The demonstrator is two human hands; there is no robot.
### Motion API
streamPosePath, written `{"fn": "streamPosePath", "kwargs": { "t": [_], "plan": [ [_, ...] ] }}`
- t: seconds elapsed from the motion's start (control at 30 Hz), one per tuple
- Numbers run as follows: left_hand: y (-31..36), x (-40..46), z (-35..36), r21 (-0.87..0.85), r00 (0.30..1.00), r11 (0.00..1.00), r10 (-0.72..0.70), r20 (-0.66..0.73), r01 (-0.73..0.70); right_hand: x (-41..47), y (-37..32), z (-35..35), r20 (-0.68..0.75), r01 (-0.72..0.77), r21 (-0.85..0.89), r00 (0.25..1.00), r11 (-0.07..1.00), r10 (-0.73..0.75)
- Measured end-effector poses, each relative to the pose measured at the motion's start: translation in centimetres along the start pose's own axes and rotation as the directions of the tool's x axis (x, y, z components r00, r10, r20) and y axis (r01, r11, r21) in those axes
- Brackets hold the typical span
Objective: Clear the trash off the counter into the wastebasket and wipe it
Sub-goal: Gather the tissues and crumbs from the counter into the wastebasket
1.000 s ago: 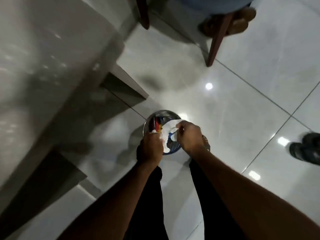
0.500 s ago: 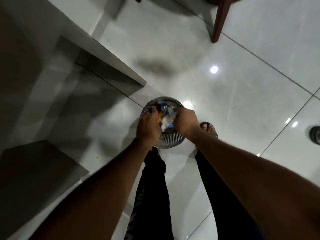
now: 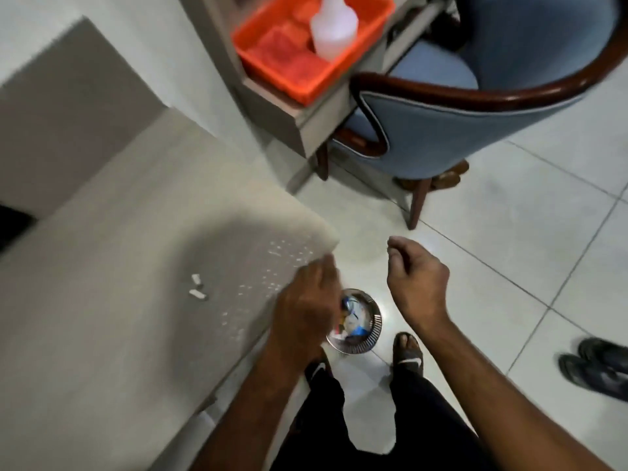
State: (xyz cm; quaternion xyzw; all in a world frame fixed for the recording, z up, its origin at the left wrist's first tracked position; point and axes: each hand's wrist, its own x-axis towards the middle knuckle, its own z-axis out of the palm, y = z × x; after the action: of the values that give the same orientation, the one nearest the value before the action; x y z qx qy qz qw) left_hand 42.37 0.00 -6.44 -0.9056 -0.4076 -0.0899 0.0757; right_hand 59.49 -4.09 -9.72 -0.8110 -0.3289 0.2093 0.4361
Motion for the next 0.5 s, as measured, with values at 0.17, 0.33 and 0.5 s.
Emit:
{"fn": "streamPosePath", "kwargs": {
  "t": [0.17, 0.33, 0.5],
  "plan": [
    [-11.0, -2.6, -4.1, 0.152, 0.886, 0.897, -0.437, 0.155, 0.416, -1.6, -10.8, 3.9, 0.162, 0.257, 0.044, 0.952, 0.965, -0.261],
    [-16.2, -5.5, -4.5, 0.004, 0.717, 0.786, -0.566, 0.406, 0.618, -4.2, -16.6, 11.4, 0.540, 0.570, -0.071, 0.712, 0.818, -0.449],
    [-17.9, -7.0, -3.4, -0.127, 0.733, 0.754, -0.561, 0.386, 0.644, -5.8, -19.3, 16.9, 0.859, 0.781, -0.133, 0.398, 0.610, -0.322]
  ]
}}
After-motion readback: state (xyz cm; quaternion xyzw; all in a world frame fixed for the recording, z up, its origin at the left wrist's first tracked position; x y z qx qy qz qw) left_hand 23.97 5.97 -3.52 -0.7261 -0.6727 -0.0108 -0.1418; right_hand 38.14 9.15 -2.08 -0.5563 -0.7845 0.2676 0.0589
